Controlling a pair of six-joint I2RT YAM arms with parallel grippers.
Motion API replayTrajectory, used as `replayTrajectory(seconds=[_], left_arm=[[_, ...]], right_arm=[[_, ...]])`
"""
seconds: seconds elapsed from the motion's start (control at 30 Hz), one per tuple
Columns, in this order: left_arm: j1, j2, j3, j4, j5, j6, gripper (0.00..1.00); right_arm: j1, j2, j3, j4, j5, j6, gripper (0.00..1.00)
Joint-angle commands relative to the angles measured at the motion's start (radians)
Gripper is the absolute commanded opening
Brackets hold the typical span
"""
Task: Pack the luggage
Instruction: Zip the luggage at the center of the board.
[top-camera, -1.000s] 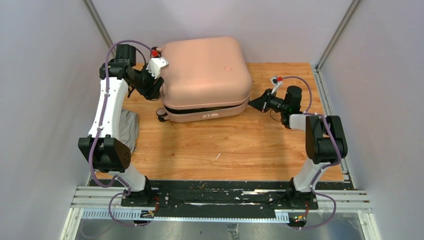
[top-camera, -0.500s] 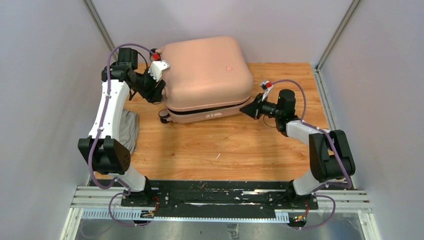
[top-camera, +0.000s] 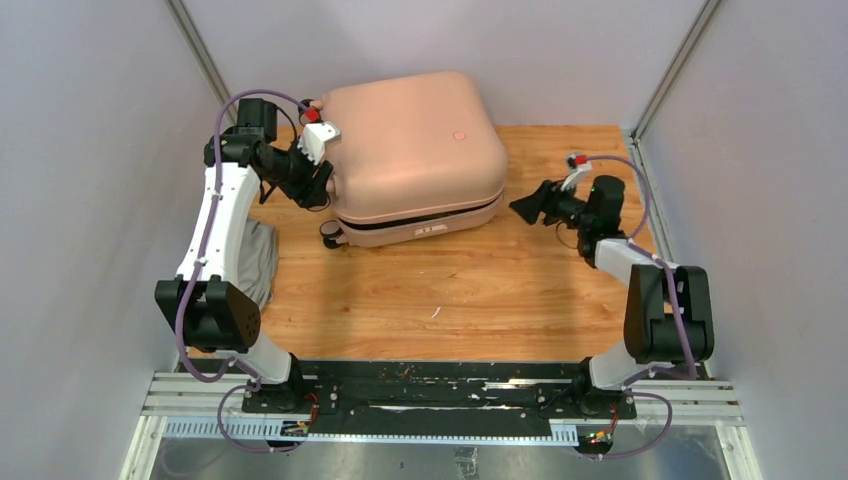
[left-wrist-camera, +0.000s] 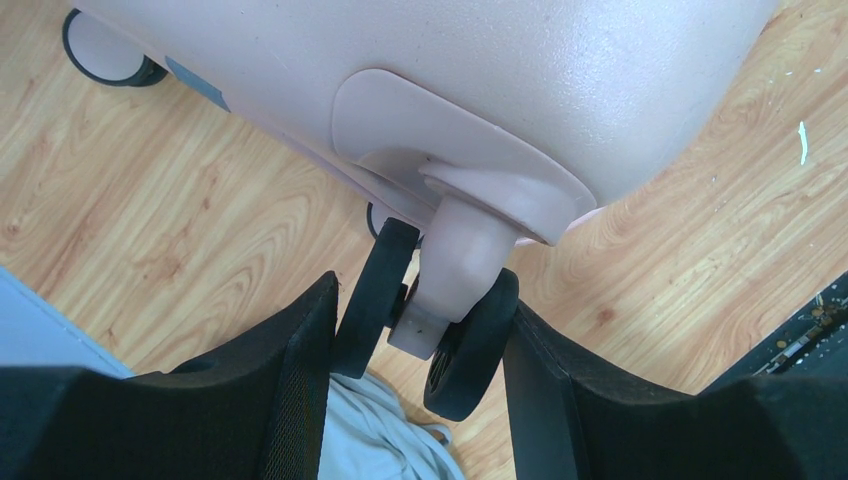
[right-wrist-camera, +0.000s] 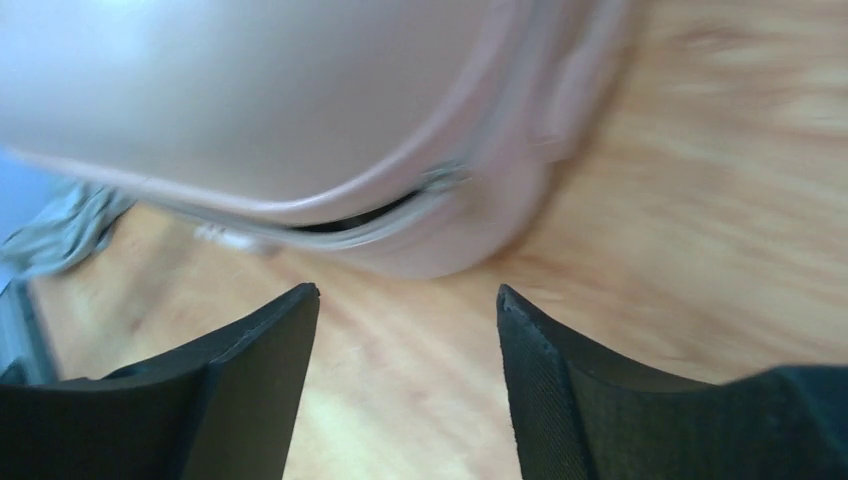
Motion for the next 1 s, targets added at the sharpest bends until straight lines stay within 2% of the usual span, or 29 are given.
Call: replayTrajectory(seconds=[0.0, 0.17, 0.37, 0.6, 0.7, 0.87, 0.97], left_arm=[[0.011, -0.076, 0.046, 0.141, -0.043, -0.091, 0.00], [0.011, -0.083, 0.035, 0.140, -0.055, -0.082, 0.00], [0.010, -0.091, 0.031, 0.140, -0.061, -0.069, 0.00], [0.011, -0.092, 0.014, 0.139, -0.057, -0.066, 0.00], [0.011, -0.095, 0.008, 0.139, -0.055, -0.060, 0.00], [0.011, -0.095, 0.002, 0.140, -0.059, -0.051, 0.00], [0.011, -0.095, 0.003, 0.140, -0.060, -0.049, 0.00]], right_arm=[[-0.133, 0.115, 0.098, 0.088, -0.035, 0.122, 0.71], [-0.150, 0.285, 0.176, 0.235, -0.228, 0.179, 0.72], [-0.146, 0.419, 0.290, 0.253, -0.355, 0.195, 0.74], [-0.134, 0.597, 0.366, 0.660, -0.445, 0.512, 0.74], [-0.123, 0.675, 0.415, 0.774, -0.470, 0.626, 0.74], [-0.092, 0.725, 0.460, 0.802, -0.495, 0.669, 0.73], [-0.078, 0.741, 0.467, 0.801, -0.503, 0.681, 0.69]])
